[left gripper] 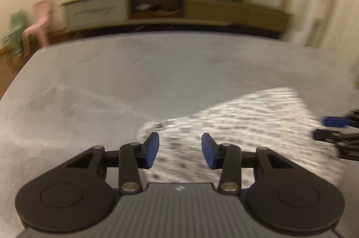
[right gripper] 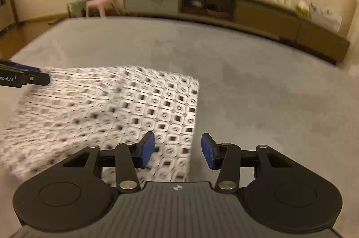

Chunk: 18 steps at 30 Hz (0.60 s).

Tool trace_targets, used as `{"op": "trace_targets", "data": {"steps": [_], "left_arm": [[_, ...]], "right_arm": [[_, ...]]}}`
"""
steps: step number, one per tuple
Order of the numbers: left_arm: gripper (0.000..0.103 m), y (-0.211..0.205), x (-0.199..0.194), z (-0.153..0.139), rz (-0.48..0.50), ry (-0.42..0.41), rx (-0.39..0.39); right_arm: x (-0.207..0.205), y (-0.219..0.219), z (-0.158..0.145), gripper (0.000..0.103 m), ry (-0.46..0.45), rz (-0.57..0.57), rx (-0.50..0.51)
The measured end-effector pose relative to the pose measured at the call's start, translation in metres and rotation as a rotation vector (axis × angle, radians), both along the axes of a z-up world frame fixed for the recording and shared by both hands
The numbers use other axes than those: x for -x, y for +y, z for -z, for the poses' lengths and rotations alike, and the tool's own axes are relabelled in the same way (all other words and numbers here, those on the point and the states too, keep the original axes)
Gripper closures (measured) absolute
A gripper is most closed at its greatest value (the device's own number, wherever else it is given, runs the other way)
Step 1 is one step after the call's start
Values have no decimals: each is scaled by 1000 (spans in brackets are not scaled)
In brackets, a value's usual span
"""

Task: Fold clothes

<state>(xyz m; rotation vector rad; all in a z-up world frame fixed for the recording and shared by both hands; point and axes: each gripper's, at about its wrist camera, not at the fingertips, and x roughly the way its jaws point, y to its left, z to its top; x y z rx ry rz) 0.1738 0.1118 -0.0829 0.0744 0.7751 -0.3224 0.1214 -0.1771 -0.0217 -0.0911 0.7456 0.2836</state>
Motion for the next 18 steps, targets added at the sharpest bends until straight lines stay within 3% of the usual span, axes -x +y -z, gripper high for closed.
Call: {"op": "trace_targets", "data": {"steps": [4, 8, 13, 15, 18], "left_arm": [[58, -30, 59, -1, 193, -34, -54], [59, -51, 80, 39, 196, -82, -329], [63, -20, 72, 36, 111, -75, -331], [63, -27, 75, 35, 134, -79, -323], [62, -41, 77, 42, 172, -74, -335]], "right_arm": [[38, 24, -16, 54, -62, -145, -61], [39, 42, 2, 55, -33, -195, 2], [37, 18, 3, 55, 2, -119, -67], [43, 13, -3, 55, -9, -99, -80], [58, 27, -10, 55, -41, -178, -123]]}}
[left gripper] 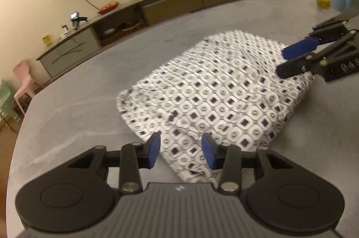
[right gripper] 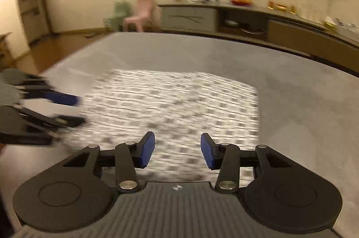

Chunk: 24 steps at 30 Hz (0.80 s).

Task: Fold clothes

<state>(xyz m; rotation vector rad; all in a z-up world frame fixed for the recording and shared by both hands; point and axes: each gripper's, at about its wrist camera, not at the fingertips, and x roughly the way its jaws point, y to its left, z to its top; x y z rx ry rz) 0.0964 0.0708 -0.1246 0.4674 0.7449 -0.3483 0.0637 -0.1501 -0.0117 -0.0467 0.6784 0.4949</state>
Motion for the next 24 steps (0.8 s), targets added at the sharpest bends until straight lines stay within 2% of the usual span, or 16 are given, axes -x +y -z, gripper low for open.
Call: {"op": "trace_targets", "data": {"steps": [3, 10, 12, 15, 24], "left_arm": [[62, -10, -6, 4, 12, 1, -7], [61, -24, -68, 9, -34, -30, 87], [60, -28, -80, 8, -51, -14, 119], [59, -25, -78, 10, -60, -7, 146], [55, -13, -92, 4, -88, 16, 177]], "right_arm": [[-4, 21, 21, 55, 24, -59, 76], [-55, 15, 27, 55, 15, 69, 125], [-70, 8, 29, 55, 17, 94, 125], [-83, -1, 31, 55, 24, 110, 126], [-84, -6, 33, 55, 15, 99, 167]]}}
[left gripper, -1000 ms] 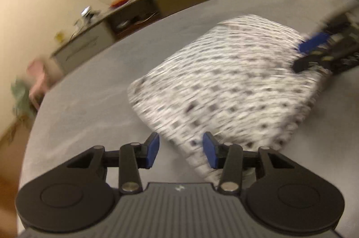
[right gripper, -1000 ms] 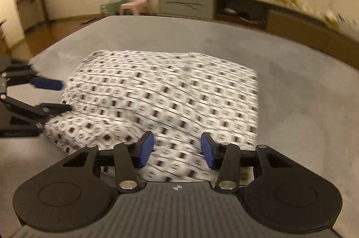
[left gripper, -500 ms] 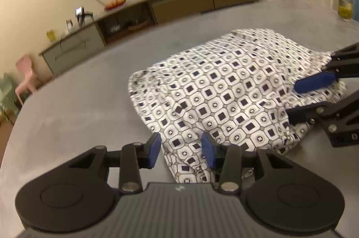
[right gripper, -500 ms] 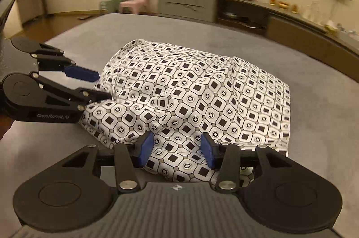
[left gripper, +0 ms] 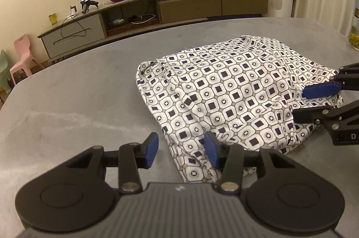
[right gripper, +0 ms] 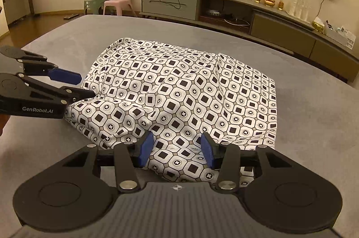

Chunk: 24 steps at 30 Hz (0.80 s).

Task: Fold clothes

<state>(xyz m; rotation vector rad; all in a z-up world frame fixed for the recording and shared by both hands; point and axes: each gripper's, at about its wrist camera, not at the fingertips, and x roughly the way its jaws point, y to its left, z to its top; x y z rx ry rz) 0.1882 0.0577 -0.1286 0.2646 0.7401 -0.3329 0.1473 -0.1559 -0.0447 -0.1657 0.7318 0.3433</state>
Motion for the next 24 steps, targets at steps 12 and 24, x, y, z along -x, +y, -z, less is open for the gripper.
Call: {"op": "trace_targets", "data": {"steps": [12, 24], "left_arm": [[25, 14, 31, -47, -99, 59, 131], [5, -18, 83, -54, -181, 88, 211]], "right_arm": [[74, -110, -37, 13, -6, 267, 59], [106, -72, -31, 5, -64, 265, -152]]}}
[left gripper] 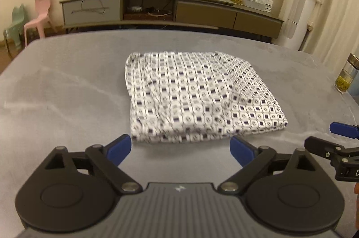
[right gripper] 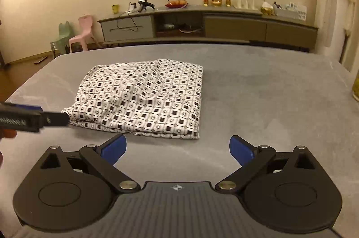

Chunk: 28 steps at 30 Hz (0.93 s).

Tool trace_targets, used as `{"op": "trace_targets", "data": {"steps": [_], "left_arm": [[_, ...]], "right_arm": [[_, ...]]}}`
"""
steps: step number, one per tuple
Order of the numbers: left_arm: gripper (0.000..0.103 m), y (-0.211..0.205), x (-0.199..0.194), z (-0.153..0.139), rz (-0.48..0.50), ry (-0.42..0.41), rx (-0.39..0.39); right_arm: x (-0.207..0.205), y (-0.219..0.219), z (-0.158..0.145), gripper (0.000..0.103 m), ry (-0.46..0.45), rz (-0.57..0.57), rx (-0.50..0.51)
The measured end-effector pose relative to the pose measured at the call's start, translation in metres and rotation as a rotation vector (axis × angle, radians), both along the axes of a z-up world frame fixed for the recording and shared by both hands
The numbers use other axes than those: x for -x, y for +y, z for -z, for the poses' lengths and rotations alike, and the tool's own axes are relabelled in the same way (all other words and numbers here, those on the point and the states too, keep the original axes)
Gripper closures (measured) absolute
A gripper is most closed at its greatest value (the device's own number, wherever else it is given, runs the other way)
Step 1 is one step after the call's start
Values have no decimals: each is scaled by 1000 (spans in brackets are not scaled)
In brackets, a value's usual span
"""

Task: Fold clothes

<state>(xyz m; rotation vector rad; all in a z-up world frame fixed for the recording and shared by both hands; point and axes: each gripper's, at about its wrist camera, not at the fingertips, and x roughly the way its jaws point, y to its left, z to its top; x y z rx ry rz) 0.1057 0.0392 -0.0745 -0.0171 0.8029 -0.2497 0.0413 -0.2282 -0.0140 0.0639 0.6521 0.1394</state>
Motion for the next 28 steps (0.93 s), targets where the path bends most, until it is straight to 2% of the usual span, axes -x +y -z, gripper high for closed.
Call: {"op": "trace_targets", "data": {"steps": [2, 11, 28], "left_arm": [[0, -6, 6, 6, -3, 18, 20], [0, -36, 22, 16, 52, 15, 13], [0, -40, 25, 16, 61, 5, -1]], "right_arm": [[2, 3, 0, 5, -1, -2, 4], [2, 2, 4, 4, -1, 32, 43], [-1, 6, 11, 4, 9, 18, 89]]}}
